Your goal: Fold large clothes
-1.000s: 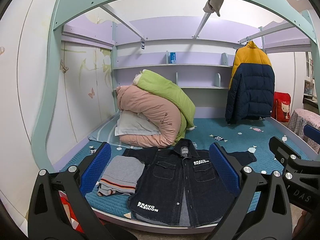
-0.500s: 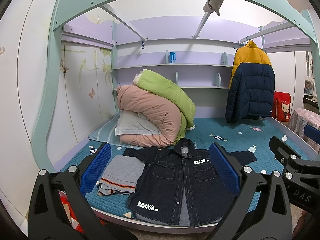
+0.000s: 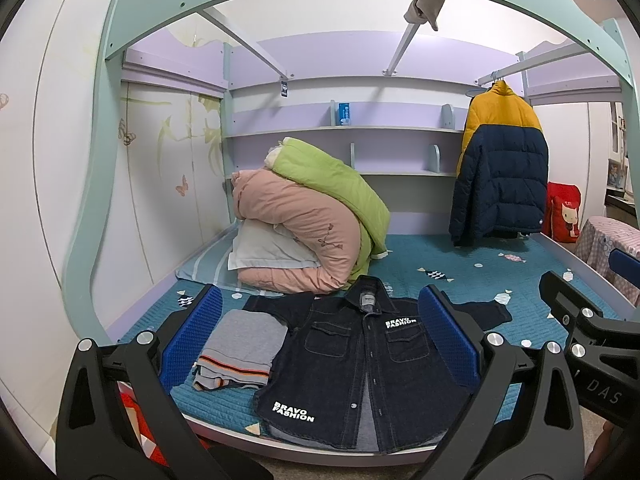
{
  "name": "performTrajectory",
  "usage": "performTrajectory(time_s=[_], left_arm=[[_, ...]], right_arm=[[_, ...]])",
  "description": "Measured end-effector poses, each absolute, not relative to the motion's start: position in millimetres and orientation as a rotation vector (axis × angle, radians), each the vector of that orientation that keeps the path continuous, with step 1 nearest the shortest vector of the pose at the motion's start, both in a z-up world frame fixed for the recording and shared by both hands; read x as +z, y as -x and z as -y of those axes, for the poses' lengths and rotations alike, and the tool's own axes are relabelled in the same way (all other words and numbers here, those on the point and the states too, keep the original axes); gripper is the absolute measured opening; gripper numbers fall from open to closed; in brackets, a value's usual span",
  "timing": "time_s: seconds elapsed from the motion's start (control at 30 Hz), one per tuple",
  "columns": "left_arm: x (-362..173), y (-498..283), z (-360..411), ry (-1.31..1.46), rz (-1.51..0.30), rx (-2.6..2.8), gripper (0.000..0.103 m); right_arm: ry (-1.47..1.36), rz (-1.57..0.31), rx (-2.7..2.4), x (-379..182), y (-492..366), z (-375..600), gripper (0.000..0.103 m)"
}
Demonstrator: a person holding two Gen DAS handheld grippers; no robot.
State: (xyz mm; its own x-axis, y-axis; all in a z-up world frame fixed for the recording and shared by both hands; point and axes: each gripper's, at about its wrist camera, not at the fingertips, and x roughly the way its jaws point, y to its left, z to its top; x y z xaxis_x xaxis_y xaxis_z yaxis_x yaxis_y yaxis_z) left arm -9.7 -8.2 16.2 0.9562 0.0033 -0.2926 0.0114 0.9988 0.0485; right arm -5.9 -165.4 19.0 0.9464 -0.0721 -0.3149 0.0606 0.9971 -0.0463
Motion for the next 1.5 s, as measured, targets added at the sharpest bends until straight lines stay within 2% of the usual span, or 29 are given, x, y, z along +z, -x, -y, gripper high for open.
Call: performTrajectory(time_s=[1.17,1.5], left_arm=[[17.5,9.0,11.9,-0.057,-0.302,-0.006,0.098],[6.4,-18.8,4.1,-0.059,-0.325,-0.033,0.098]], right_arm=[[0.028,-0.333,-0.079,23.5,-4.2,172.2,0.096],[0.017,-0.351,-0.105,13.8,-22.0,173.8,0.096]])
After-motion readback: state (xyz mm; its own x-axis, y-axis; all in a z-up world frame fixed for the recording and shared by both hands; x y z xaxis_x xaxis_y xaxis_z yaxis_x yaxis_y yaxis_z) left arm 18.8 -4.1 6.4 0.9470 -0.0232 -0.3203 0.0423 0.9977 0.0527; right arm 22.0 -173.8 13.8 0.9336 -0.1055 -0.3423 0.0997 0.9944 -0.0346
